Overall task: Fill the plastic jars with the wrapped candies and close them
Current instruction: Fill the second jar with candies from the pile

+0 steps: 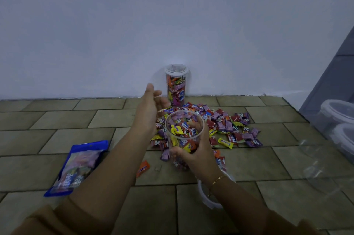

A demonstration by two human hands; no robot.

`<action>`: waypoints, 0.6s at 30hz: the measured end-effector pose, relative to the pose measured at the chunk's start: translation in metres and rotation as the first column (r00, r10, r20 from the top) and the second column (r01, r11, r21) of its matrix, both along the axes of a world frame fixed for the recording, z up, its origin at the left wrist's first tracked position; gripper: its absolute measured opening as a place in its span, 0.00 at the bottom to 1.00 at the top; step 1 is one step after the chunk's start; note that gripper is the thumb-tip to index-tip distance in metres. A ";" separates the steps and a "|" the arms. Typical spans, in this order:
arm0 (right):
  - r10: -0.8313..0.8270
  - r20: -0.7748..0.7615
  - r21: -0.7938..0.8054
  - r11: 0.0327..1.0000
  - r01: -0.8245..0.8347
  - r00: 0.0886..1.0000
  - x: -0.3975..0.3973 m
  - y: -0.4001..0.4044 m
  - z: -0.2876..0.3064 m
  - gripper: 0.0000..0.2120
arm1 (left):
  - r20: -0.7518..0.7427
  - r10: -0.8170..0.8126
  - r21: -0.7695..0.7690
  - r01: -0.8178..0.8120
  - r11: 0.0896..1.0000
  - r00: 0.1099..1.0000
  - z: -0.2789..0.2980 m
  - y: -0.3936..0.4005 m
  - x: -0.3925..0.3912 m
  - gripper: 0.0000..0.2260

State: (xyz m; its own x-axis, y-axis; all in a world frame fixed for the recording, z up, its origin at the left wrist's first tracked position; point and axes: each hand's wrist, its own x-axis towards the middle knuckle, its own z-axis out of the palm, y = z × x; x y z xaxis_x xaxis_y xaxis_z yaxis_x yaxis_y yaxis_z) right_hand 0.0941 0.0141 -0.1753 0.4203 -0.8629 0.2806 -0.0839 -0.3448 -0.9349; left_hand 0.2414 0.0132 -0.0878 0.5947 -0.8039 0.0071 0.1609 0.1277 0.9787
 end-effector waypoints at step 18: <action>-0.061 -0.028 -0.048 0.997 0.059 0.998 -0.016 -0.005 0.000 0.47 | 0.940 -0.341 0.339 -0.073 0.938 -0.027 -0.131 0.006 0.045 0.18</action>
